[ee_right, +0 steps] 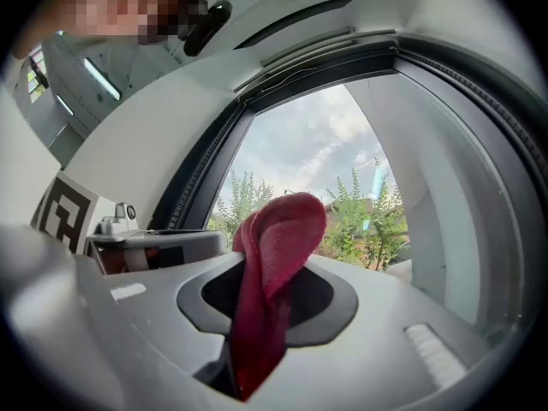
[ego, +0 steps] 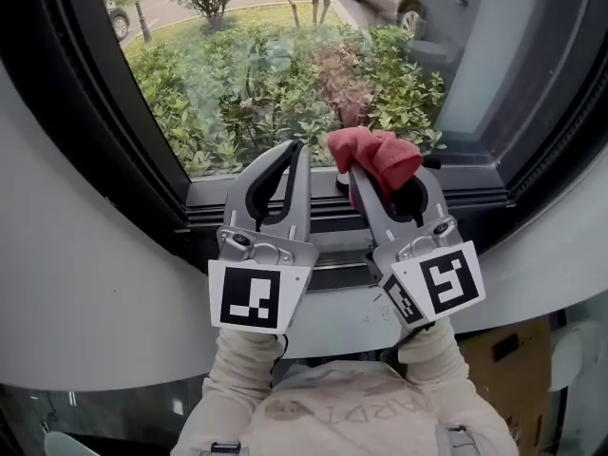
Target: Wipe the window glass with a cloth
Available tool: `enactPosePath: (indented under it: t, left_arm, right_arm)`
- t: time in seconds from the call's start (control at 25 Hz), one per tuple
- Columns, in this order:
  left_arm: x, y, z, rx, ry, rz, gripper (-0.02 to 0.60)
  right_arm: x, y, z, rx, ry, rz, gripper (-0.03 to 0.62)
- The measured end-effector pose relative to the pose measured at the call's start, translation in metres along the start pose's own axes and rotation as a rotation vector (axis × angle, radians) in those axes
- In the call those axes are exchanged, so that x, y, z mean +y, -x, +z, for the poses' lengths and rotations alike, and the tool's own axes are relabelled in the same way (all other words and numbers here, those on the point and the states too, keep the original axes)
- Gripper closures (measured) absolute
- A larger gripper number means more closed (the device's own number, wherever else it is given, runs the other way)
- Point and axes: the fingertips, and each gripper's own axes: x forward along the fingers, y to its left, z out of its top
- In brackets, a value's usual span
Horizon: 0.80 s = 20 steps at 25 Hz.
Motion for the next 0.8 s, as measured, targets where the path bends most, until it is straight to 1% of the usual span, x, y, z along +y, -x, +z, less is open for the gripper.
enactPosePath:
  t: [0.16,0.36,0.6,0.8]
  left_arm:
    - [-0.030,0.000,-0.010,0.034,0.010,-0.020,0.581]
    - [-0.060,-0.001,-0.014,0.070,0.002,-0.036,0.581]
    - [-0.076,0.004,-0.006,0.074,-0.001,-0.031,0.581]
    - [-0.085,0.009,0.001,0.075,-0.022,-0.025,0.581]
  right_arm:
    - [-0.011,0.031,-0.010,0.018,-0.038,0.004,0.468]
    - [-0.020,0.051,-0.012,0.019,-0.058,0.019,0.468]
    - [-0.023,0.063,0.001,-0.009,-0.049,0.030,0.468]
    - [-0.024,0.070,0.007,-0.023,-0.046,0.039,0.470]
